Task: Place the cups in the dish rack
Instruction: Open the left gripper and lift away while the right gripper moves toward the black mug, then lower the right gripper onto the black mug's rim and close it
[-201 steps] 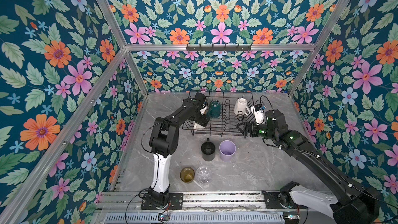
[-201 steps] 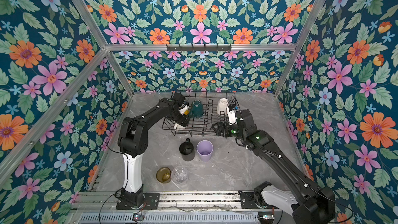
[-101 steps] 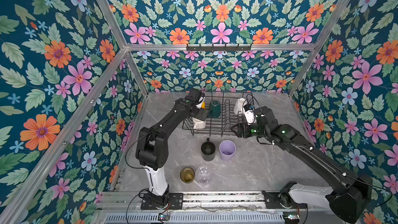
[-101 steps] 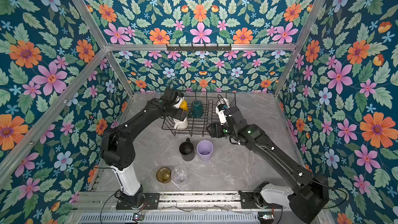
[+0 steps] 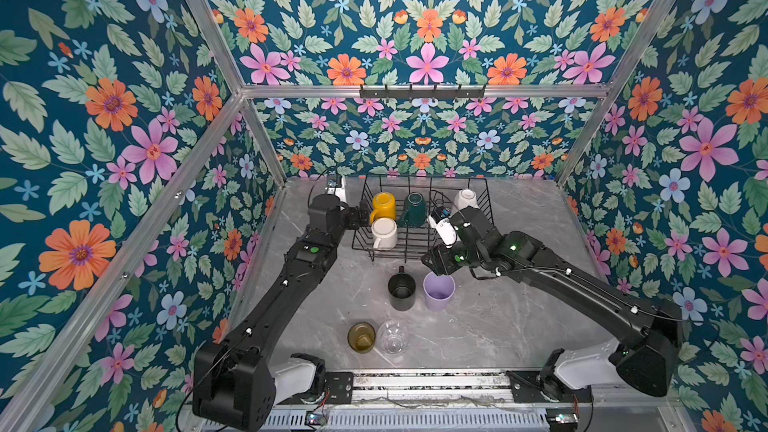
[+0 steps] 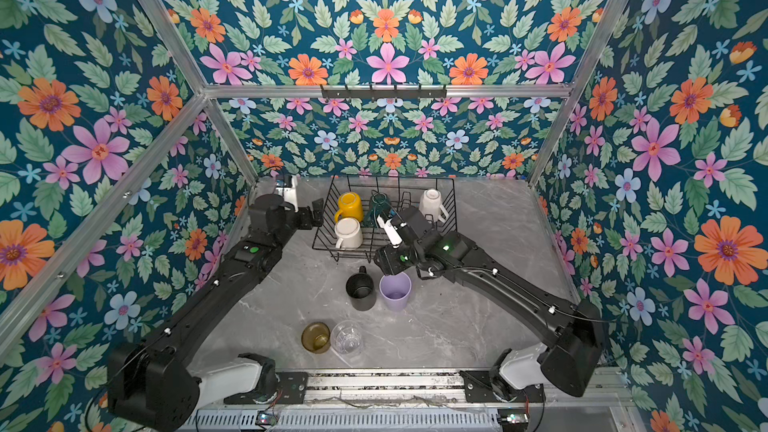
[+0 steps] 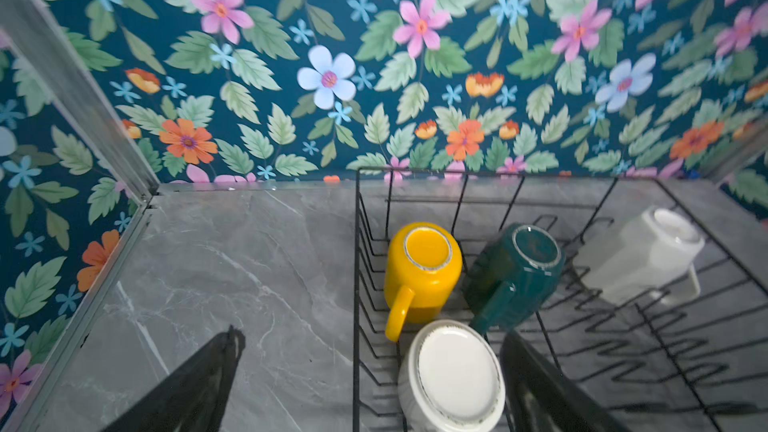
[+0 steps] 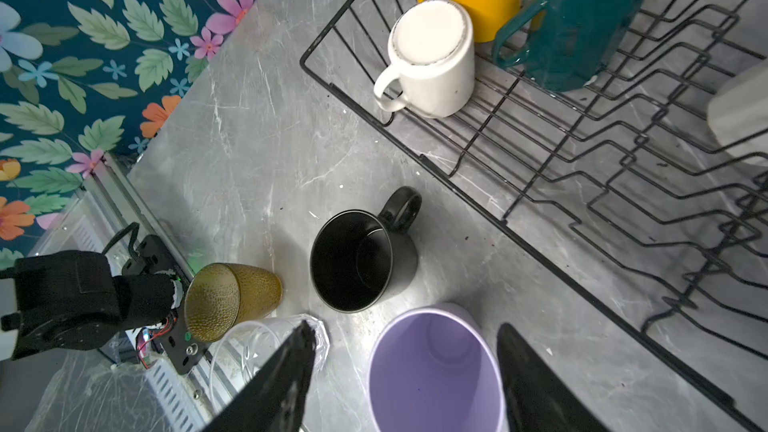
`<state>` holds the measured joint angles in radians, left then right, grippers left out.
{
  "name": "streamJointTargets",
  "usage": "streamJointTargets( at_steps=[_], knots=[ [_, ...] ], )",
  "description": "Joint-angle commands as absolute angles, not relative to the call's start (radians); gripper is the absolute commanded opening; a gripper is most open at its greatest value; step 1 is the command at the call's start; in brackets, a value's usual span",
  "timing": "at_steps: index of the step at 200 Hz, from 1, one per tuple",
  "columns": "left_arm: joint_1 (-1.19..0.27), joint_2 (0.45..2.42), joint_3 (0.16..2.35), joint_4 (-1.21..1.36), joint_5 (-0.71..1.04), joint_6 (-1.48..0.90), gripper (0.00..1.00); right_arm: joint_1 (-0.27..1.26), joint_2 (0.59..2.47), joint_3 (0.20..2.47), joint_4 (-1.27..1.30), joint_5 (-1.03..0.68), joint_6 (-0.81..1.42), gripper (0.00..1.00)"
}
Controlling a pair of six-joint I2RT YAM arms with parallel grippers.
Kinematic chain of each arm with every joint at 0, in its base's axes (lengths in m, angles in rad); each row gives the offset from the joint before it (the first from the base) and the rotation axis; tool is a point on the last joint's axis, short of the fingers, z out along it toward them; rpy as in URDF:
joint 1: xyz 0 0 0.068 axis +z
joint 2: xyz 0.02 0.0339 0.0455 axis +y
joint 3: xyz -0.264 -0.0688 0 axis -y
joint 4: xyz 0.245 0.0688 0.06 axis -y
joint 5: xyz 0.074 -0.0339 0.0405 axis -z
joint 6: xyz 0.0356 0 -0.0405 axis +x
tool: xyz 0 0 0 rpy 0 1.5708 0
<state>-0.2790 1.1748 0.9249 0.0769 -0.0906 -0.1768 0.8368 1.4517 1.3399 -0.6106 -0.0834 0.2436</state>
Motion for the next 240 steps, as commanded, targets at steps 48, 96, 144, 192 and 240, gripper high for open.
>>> streamJointTargets(
  at_steps=[48, 96, 144, 192, 240],
  knots=[
    [-0.201, 1.057, 0.822, 0.215, -0.053, -0.331, 1.00, 0.928, 1.649, 1.490, -0.737, -0.062, 0.223, 0.61],
    [-0.186, 1.035, 0.813, 0.213, -0.008, -0.340, 1.00, 0.932, 1.769, 1.533, -0.750, -0.059, 0.227, 0.58],
    [-0.181, 0.997, 0.804, 0.211, 0.000, -0.324, 1.00, 0.933, 1.841, 1.578, -0.779, -0.021, 0.222, 0.55],
    [-0.177, 0.956, 0.794, 0.195, 0.000, -0.321, 1.00, 0.933, 1.906, 1.616, -0.804, 0.007, 0.212, 0.48],
    [-0.176, 0.911, 0.794, 0.189, 0.008, -0.317, 1.00, 0.932, 1.949, 1.624, -0.805, 0.015, 0.208, 0.45]
  ],
)
